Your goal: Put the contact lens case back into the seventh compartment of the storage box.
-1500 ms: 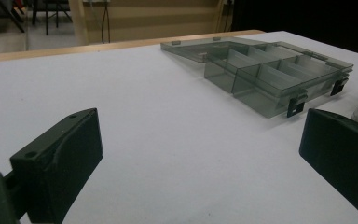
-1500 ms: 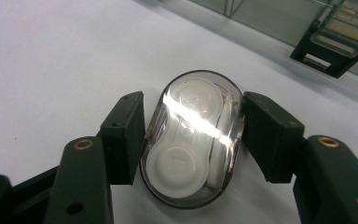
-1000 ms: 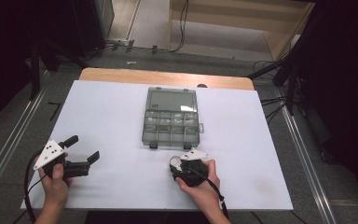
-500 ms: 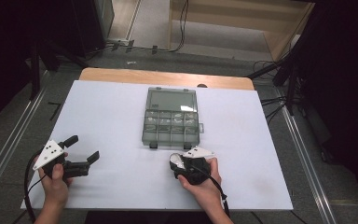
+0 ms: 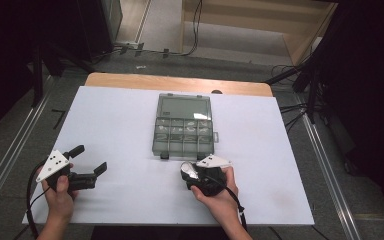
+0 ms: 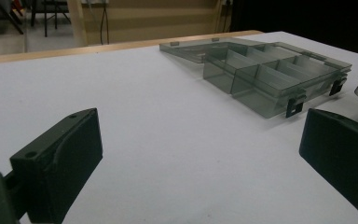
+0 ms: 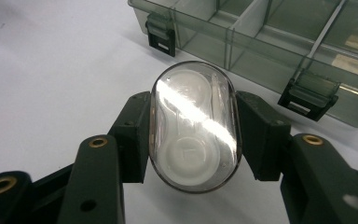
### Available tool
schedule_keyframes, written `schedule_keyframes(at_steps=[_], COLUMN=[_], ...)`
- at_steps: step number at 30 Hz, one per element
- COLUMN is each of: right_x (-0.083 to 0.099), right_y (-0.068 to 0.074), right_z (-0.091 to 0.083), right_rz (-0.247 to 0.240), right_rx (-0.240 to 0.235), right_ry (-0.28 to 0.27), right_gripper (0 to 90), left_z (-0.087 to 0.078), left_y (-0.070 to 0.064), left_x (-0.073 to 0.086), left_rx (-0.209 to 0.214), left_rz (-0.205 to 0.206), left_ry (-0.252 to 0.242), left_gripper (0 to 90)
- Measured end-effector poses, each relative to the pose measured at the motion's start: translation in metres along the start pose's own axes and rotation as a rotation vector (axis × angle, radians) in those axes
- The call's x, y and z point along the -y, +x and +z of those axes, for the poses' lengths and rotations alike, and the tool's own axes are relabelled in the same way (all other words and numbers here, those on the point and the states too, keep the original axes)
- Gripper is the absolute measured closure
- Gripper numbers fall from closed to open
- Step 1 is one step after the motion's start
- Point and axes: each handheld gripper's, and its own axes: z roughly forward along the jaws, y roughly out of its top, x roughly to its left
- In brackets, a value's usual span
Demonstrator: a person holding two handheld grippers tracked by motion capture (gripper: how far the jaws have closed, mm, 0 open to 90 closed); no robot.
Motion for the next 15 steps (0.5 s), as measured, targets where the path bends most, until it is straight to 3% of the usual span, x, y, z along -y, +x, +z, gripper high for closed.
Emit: schedule_keyframes(at_steps=[15], right_x=[-0.0075], right_y=[-0.003], right_z=[-0.006], right_rz=[0.011], right_rx=[-0.01], right_ry=[-0.015], right_gripper=[47.0], left_z=[0.0005], left_y=[-0.0006], left_x=[0.0], left_rx=[0.001], left_rz=[0.006], left_ry=[0.005], left_gripper=[0.0])
